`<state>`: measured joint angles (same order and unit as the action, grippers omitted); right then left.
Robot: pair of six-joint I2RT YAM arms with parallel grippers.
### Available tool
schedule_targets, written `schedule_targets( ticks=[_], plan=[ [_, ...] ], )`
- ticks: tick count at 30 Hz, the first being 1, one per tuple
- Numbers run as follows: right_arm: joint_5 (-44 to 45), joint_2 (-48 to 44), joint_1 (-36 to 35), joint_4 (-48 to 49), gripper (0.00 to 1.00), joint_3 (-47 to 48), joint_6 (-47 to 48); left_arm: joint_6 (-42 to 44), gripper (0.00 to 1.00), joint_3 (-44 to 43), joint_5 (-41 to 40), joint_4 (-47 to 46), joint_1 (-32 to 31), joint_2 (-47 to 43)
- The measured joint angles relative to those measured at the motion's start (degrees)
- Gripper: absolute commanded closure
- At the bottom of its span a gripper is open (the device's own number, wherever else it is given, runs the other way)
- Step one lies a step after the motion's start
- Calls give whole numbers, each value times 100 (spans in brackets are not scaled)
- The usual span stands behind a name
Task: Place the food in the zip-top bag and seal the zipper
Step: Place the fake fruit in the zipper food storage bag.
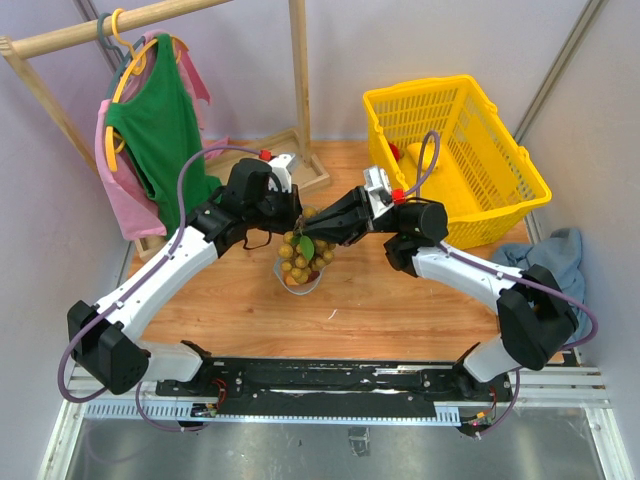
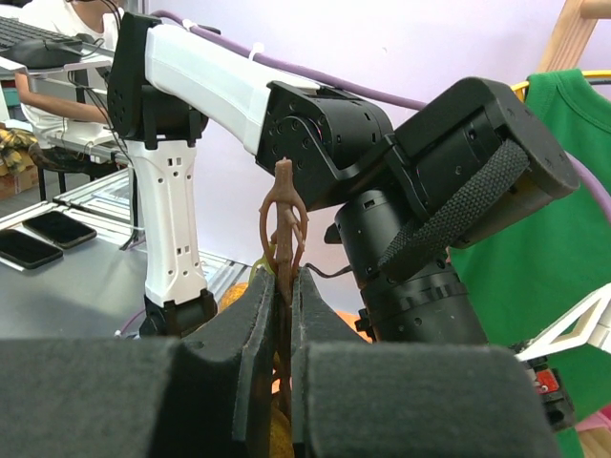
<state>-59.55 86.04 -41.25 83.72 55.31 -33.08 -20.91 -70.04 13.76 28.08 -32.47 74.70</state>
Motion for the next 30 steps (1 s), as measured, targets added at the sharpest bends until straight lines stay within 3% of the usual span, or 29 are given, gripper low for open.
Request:
schedule_targets(
  ticks=[18, 30],
  plan=[
    [101, 426, -155, 90, 99, -483, 481, -361, 100, 155, 199, -289, 0, 44],
    [149, 450, 173, 127, 100, -922, 1056, -273, 100, 258, 214, -179, 4, -105]
  ],
)
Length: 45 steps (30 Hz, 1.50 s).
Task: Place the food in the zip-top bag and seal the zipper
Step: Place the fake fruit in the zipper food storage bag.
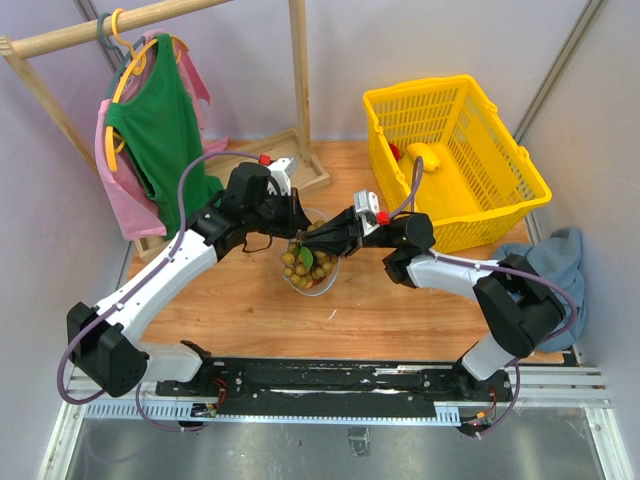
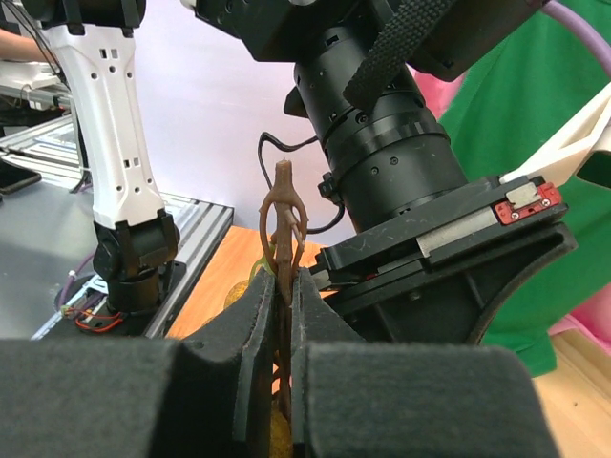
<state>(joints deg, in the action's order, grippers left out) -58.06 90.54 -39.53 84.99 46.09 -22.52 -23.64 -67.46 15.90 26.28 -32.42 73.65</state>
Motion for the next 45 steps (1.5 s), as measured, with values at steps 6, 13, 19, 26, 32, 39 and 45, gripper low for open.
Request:
schedule_targets(
  ticks=[6, 13, 19, 26, 32, 39, 45],
  plan=[
    [-149, -2, 7, 4, 99, -20, 367, 90, 100, 0, 48, 90, 0, -7],
    [-223, -186, 302, -2, 99, -304, 944, 243, 100, -11, 33, 474, -2, -133],
    [-201, -490, 334, -835, 99, -415, 1998, 376, 100, -48, 33, 811, -2, -168],
    [-181, -562, 330, -1578, 88, -413, 2894, 407, 100, -127, 70, 984, -2, -170],
    [-127, -437, 321, -1659, 61, -363, 3086, 337, 100, -284, 92, 984, -2, -168],
    [229, -621, 319, -2323, 45, -354, 3362, 122, 100, -297, -50, 979, -2, -170],
    [599, -1025, 319, -3193, 36, -195, 3482, -214, 100, -192, -149, 763, -4, -262]
  ],
)
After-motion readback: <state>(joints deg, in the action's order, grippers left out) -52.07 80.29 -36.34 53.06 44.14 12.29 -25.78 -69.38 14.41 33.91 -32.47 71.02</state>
